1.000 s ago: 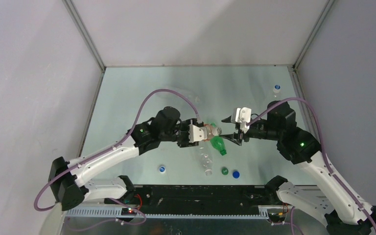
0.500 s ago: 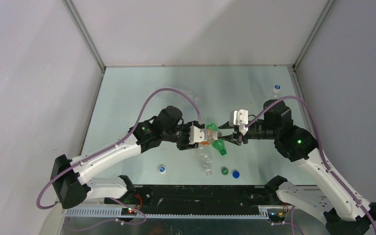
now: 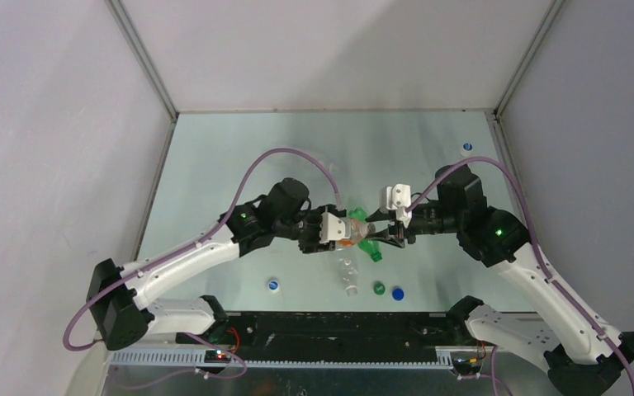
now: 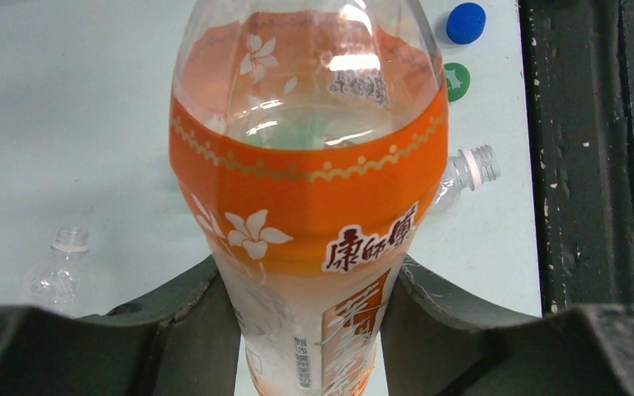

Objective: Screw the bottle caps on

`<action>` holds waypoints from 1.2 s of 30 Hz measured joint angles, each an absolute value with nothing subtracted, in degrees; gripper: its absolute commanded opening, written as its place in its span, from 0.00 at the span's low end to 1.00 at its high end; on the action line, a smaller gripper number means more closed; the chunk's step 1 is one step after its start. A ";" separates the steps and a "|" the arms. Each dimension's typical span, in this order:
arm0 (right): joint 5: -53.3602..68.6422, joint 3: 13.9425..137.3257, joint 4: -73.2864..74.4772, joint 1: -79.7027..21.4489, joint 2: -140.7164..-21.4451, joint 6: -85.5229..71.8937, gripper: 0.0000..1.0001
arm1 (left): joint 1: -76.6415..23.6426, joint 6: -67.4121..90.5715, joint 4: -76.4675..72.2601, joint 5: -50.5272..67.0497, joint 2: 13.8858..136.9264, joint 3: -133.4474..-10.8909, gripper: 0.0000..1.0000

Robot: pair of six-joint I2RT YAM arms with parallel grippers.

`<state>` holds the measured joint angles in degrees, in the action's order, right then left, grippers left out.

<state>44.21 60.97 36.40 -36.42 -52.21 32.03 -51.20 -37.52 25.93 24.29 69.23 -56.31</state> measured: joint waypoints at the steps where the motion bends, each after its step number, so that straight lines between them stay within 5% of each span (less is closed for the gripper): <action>1: 44.18 61.14 36.64 -36.40 -52.31 32.12 0.41 | -51.20 -37.52 25.91 24.29 69.30 -56.40 0.44; 10: 42.13 62.00 37.06 -36.86 -53.60 31.22 0.00 | -51.07 -37.43 26.11 23.79 69.38 -56.60 0.44; 18: 29.34 62.43 33.23 -39.00 -56.10 14.61 0.00 | -52.62 -34.94 16.14 12.60 66.67 -50.35 0.44; 27: 10.72 62.39 32.21 -40.58 -57.25 -20.16 0.00 | -63.68 -38.50 -9.63 -20.88 67.24 -38.76 0.44; 33: 5.76 60.71 26.61 -40.66 -53.91 -26.41 0.50 | -65.39 -38.61 -18.96 -28.16 69.47 -38.57 0.44; 36: 5.52 56.80 20.25 -40.58 -50.63 -24.67 0.58 | -64.73 -35.44 -19.84 -27.59 69.36 -38.57 0.44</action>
